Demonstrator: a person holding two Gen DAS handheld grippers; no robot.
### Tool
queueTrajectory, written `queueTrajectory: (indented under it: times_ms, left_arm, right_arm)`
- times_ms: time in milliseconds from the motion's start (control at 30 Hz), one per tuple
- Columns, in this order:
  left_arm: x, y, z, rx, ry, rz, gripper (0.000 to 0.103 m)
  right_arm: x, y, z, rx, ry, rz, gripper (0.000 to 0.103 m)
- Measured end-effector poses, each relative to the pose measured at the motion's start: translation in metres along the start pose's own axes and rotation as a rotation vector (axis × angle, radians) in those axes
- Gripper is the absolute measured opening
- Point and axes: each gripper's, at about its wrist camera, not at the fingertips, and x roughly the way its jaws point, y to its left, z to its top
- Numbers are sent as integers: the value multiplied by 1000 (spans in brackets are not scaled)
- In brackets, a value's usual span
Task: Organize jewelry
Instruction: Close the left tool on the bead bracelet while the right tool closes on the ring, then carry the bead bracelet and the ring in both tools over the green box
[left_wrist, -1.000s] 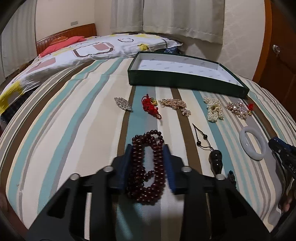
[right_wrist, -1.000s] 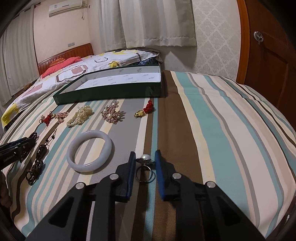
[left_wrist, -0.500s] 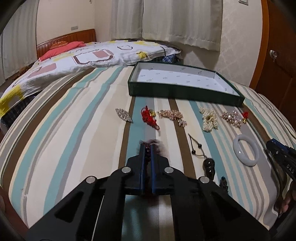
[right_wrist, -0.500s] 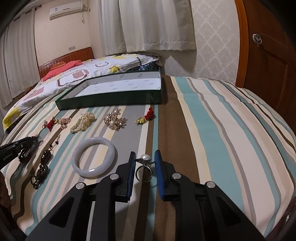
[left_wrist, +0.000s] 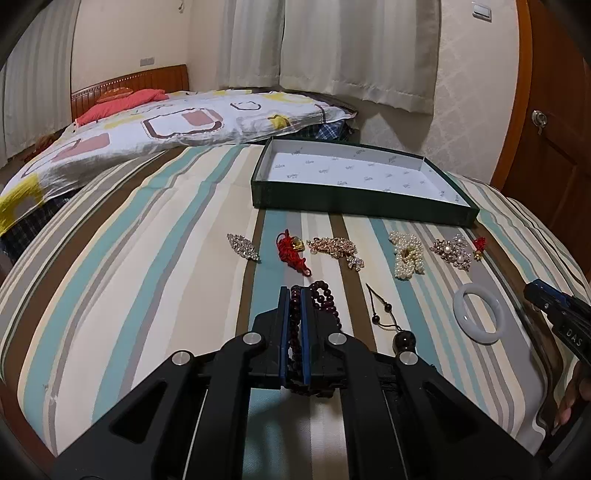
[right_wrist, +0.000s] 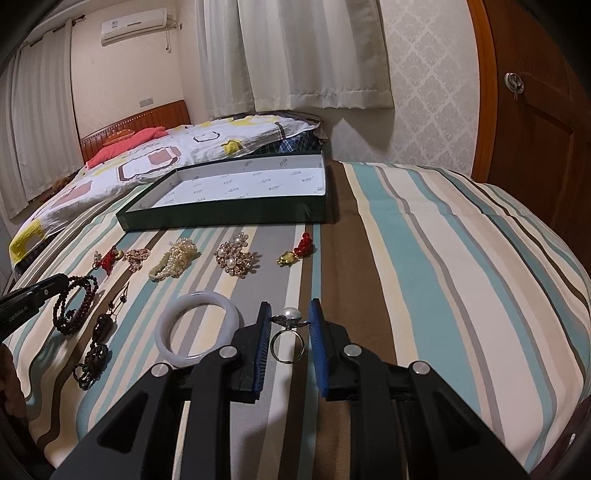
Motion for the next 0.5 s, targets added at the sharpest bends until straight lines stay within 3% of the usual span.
queueTrajectory:
  times_ms: [500]
  left_arm:
    - [-18, -5, 14, 22, -64, 0, 6]
  right_arm:
    - [-3, 2, 6, 5, -11, 6, 22]
